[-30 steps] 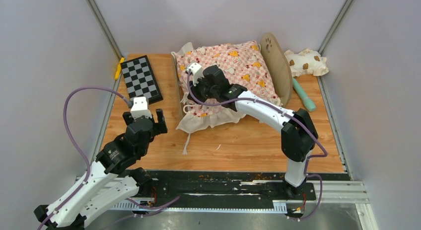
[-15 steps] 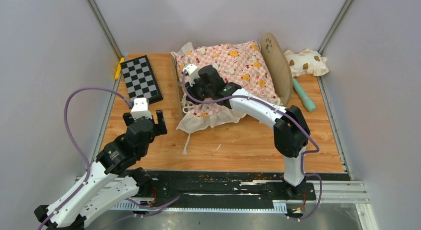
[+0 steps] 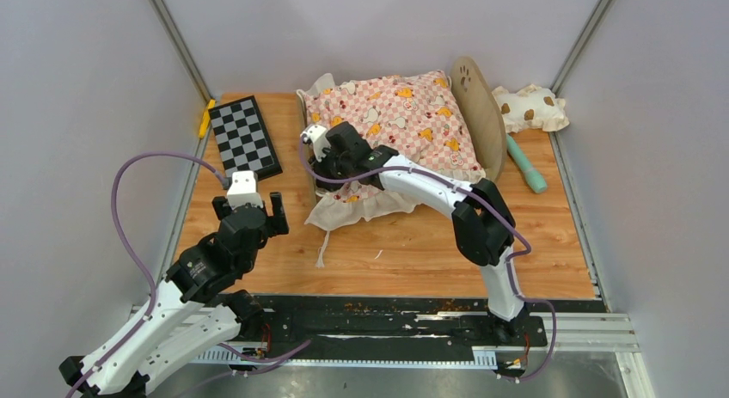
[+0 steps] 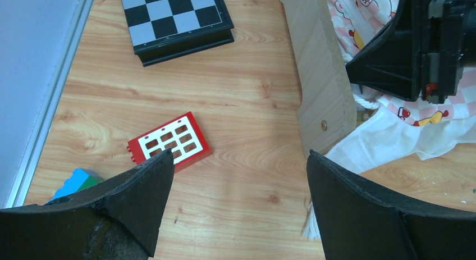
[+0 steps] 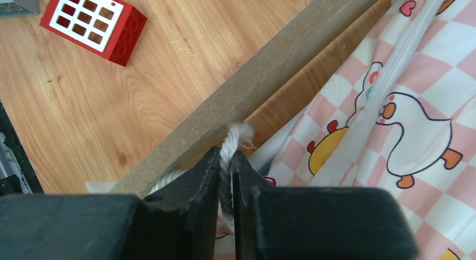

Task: Set up the pet bed
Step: Adjust the ropes on the bed frame.

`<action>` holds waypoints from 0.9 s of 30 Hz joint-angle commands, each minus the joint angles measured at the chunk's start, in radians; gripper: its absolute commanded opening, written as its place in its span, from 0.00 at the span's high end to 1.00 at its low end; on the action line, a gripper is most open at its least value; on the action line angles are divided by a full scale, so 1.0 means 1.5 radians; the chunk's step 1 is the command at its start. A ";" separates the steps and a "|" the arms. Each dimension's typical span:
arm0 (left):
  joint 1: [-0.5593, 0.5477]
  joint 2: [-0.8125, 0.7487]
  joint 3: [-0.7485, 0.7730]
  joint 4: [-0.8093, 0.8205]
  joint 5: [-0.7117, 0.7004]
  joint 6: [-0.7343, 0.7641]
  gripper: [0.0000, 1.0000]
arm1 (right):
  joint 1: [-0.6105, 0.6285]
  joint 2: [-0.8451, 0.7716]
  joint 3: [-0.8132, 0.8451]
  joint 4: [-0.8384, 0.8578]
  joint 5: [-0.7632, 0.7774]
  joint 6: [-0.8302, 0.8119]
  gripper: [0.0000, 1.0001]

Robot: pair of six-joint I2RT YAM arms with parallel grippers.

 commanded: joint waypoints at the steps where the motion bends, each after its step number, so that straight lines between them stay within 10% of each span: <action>1: 0.003 -0.006 -0.001 0.007 -0.009 -0.008 0.06 | 0.007 0.016 0.045 -0.016 0.028 -0.015 0.85; 13: 0.003 -0.008 -0.003 0.005 -0.007 -0.011 0.06 | 0.012 0.027 0.059 -0.039 0.083 -0.020 0.63; 27: 0.002 0.000 -0.003 0.018 0.002 -0.011 0.06 | 0.012 -0.212 -0.114 0.083 0.086 0.037 0.30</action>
